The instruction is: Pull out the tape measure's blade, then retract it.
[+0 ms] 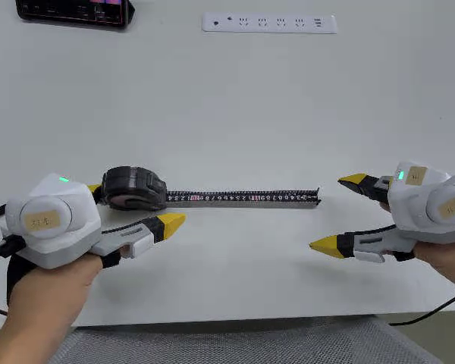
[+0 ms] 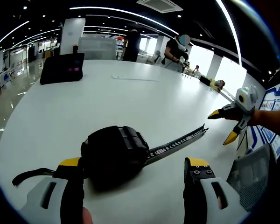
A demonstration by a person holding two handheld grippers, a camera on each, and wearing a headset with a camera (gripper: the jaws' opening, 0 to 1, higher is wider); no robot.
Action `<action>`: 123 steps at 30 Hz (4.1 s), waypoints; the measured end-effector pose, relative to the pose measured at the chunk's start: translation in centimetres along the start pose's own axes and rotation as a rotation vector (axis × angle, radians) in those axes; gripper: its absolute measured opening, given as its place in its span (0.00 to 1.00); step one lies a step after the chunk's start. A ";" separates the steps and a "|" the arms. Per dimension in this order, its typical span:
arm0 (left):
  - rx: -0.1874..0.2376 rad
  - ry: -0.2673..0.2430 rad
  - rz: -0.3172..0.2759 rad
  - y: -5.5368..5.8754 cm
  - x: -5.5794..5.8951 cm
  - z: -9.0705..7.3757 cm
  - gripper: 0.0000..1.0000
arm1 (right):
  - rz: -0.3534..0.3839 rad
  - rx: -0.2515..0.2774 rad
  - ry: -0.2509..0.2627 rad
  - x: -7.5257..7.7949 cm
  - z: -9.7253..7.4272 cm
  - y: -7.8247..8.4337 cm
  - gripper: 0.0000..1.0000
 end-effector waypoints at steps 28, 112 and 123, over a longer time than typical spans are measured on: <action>0.004 -0.081 -0.047 -0.5 -0.9 1.2 0.82 | -0.077 -0.057 -0.051 1.1 0.9 0.1 0.63; 0.013 -0.182 -0.177 -0.4 -2.8 1.5 0.61 | -0.314 -0.207 -0.160 2.5 3.6 0.2 0.13; 0.014 -0.189 -0.189 -0.4 -2.9 1.5 0.61 | -0.333 -0.221 -0.153 2.6 3.7 0.2 0.12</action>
Point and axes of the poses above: the centre of the closed fingertips' face, and the gripper's own axes: z roughly forward along the fingers, x roughly to its right, y roughly out of its underside, the point moved 1 cm from there along -z, roughly backward along the fingers, and after that the axes turned 6 degrees about -x, right-handed, at the moved point
